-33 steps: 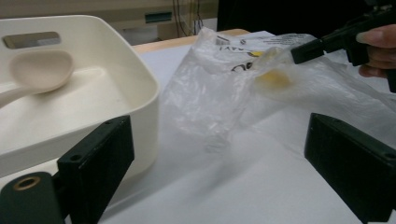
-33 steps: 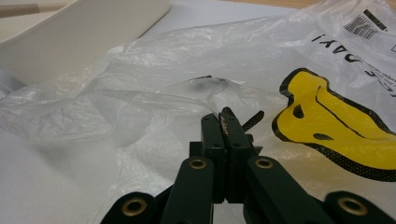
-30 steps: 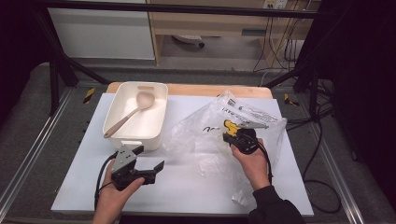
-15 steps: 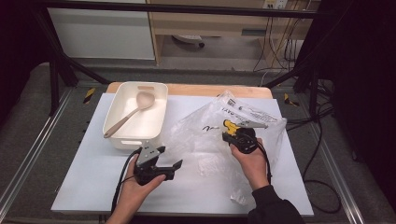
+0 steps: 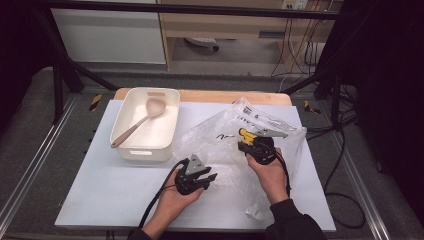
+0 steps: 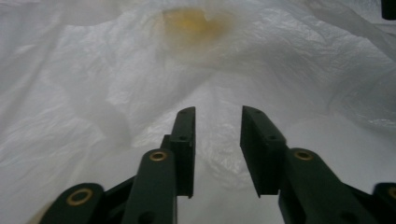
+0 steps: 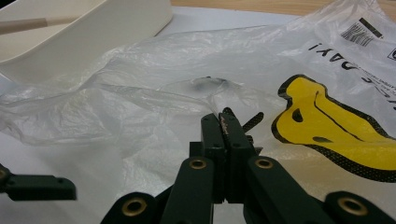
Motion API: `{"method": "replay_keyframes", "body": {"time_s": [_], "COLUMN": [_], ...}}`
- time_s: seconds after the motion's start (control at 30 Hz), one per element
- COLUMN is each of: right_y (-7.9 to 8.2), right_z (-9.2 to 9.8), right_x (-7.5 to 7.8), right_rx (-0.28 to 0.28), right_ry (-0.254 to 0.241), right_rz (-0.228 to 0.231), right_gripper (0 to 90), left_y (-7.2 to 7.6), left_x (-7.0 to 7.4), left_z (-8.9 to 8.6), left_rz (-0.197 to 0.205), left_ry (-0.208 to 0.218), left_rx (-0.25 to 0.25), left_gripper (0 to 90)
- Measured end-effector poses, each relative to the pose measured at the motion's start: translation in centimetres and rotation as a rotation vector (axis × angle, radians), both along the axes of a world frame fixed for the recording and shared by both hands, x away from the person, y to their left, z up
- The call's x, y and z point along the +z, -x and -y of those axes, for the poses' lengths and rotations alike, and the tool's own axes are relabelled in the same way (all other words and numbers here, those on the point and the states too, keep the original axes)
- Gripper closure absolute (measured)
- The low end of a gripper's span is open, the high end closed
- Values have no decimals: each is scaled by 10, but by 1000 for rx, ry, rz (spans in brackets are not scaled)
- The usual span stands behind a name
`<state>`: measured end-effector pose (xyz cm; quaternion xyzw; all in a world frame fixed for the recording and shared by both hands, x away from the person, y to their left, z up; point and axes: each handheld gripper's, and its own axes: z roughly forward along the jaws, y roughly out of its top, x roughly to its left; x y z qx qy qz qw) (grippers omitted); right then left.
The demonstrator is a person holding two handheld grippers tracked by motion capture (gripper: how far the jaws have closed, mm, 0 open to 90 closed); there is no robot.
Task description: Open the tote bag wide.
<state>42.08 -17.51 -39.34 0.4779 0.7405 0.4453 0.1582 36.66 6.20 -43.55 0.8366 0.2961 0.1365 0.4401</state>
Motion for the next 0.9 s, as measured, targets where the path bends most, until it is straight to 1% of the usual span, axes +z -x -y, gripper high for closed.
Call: {"method": "replay_keyframes", "body": {"time_s": [0.07, 0.13, 0.2, 0.27, 0.33, 0.37, 0.43, 0.53, 0.67, 0.77, 0.83, 0.9], "right_y": [0, 0, -1, -4, -7, -10, -14, -21, -27, -29, -29, -28], "right_z": [1, 2, 4, 5, 6, 6, 7, 9, 6, 4, 4, 4], "right_x": [1, 2, 5, 7, 8, 8, 10, 13, 17, 20, 23, 27], "right_rx": [-11, -16, -22, -30, -34, -38, -49, -63, -77, -80, -85, -83], "right_ry": [-3, -3, -9, -22, -22, -23, -30, -41, -55, -44, -39, -32], "right_rz": [-7, -1, 6, 7, 10, 14, 15, 21, 26, 29, 25, 27], "right_gripper": [900, 900, 900, 900, 900, 900, 900, 900, 900, 900, 900, 900], "left_y": [-4, -9, -11, -13, -15, -15, -18, -23, -32, -38, -41, -43], "left_x": [-3, -7, -10, -12, -12, -12, -11, -11, -13, -17, -21, -22], "left_z": [9, 16, 24, 29, 33, 35, 36, 39, 40, 39, 39, 37], "left_rz": [8, -7, -23, -26, -22, -16, -21, -24, -29, -38, -45, -55], "left_ry": [-17, -18, -39, -60, -74, -75, -72, -80, -83, -87, -101, -86], "left_rx": [5, -8, -27, -38, -44, -42, -40, -37, -27, -13, -7, -7], "left_gripper": [744, 785, 803, 818, 819, 820, 830, 847, 893, 899, 900, 900]}}
